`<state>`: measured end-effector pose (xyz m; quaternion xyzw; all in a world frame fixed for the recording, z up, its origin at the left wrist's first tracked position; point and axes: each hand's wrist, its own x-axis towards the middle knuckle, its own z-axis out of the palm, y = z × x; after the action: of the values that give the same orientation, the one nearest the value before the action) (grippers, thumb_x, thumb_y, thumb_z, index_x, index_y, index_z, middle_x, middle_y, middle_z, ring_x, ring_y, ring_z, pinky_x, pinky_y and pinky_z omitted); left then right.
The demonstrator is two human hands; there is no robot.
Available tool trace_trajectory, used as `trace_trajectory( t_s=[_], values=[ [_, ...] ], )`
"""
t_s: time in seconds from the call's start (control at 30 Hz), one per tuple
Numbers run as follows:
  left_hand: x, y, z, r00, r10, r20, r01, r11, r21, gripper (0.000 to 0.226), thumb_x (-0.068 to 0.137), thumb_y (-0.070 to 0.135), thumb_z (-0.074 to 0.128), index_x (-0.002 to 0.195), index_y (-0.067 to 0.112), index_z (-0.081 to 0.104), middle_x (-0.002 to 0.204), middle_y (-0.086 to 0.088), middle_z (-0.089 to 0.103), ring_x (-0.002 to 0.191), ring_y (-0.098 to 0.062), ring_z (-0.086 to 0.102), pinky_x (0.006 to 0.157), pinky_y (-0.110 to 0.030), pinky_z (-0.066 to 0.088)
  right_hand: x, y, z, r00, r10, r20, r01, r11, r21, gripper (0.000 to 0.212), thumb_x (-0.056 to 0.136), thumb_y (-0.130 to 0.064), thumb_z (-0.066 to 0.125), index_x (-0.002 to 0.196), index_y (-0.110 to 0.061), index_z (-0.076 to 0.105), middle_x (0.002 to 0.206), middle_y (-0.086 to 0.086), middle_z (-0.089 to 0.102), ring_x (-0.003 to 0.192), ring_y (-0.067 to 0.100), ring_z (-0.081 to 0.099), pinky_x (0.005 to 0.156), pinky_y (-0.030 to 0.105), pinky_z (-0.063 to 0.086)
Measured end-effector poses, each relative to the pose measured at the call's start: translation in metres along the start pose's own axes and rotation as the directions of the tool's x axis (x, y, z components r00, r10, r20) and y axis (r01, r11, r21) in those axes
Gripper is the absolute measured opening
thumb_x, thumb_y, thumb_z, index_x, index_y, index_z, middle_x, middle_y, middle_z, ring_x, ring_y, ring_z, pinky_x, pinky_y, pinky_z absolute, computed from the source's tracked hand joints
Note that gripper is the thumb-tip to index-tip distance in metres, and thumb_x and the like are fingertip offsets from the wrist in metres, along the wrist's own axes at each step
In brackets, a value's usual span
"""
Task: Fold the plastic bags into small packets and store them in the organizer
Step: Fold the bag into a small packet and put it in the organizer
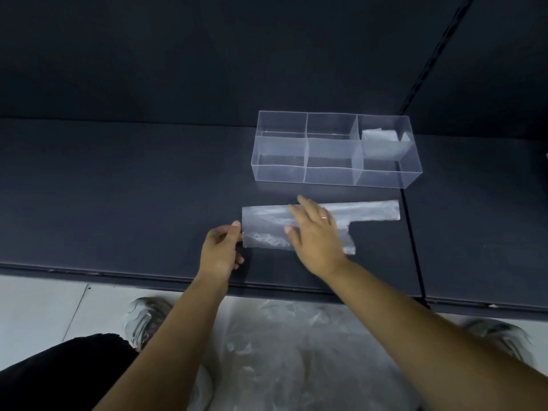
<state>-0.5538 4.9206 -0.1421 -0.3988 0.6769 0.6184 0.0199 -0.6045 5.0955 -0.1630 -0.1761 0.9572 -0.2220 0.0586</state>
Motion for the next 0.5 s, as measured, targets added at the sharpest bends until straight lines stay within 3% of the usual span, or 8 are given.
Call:
trace_trajectory(
  t_s=[0.13,0.23,0.33,0.43,0.5],
  values=[
    [-0.002,-0.001,0.001,0.995,0.084,0.058,-0.086,0.996,0.039,0.020,0.097,0.036,0.051,0.103,0.017,0.053,0.091,0.002,0.067,0.037,-0.006,0.045,0.041,-0.017,0.041,0.001,0.005,0.028,0.995,0.045,0.086,-0.031,0.987,-0.159,0.062,0.099,-0.054,0.025,0.153,-0.025,0.013,0.162,0.001,0.000,0.148,0.019,-0.007,0.117,0.039,-0.011],
    [-0.002,-0.003,0.001,0.987,0.119,0.106,-0.131,0.985,0.115,0.025,0.098,0.037,0.049,0.111,0.016,0.053,0.094,-0.002,0.068,0.042,-0.011,0.046,0.043,-0.017,0.041,0.000,0.007,0.034,0.995,0.038,0.094,-0.014,0.971,-0.240,0.065,0.098,-0.057,0.021,0.153,-0.026,0.007,0.162,0.002,-0.004,0.148,0.020,-0.010,0.117,0.040,-0.014],
    [-0.002,-0.006,-0.006,0.989,0.066,0.133,-0.104,0.948,0.300,0.029,0.098,0.037,0.046,0.111,0.013,0.054,0.088,-0.003,0.068,0.044,-0.014,0.049,0.052,-0.024,0.041,0.000,0.006,0.035,0.994,0.051,0.100,-0.024,0.965,-0.261,0.066,0.097,-0.059,0.017,0.153,-0.026,0.006,0.162,0.002,-0.005,0.148,0.020,-0.011,0.118,0.041,-0.013],
    [-0.004,-0.004,-0.019,0.997,0.070,0.024,-0.074,0.921,0.383,0.026,0.099,0.034,0.046,0.107,0.011,0.055,0.076,-0.002,0.070,0.061,-0.022,0.061,0.061,-0.028,0.045,0.000,0.005,0.034,0.993,0.057,0.104,-0.027,0.963,-0.270,0.067,0.096,-0.060,0.015,0.153,-0.026,0.004,0.162,0.002,-0.006,0.148,0.020,-0.012,0.118,0.042,-0.013],
    [-0.008,-0.002,-0.019,0.950,0.259,-0.172,-0.136,0.844,0.518,0.022,0.098,0.026,0.047,0.109,0.010,0.056,0.087,-0.008,0.070,0.085,-0.032,0.063,0.071,-0.032,0.044,-0.001,0.004,0.034,0.993,0.062,0.105,-0.032,0.962,-0.271,0.068,0.096,-0.061,0.014,0.153,-0.026,0.003,0.162,0.002,-0.007,0.147,0.020,-0.013,0.118,0.042,-0.013]
  ],
)
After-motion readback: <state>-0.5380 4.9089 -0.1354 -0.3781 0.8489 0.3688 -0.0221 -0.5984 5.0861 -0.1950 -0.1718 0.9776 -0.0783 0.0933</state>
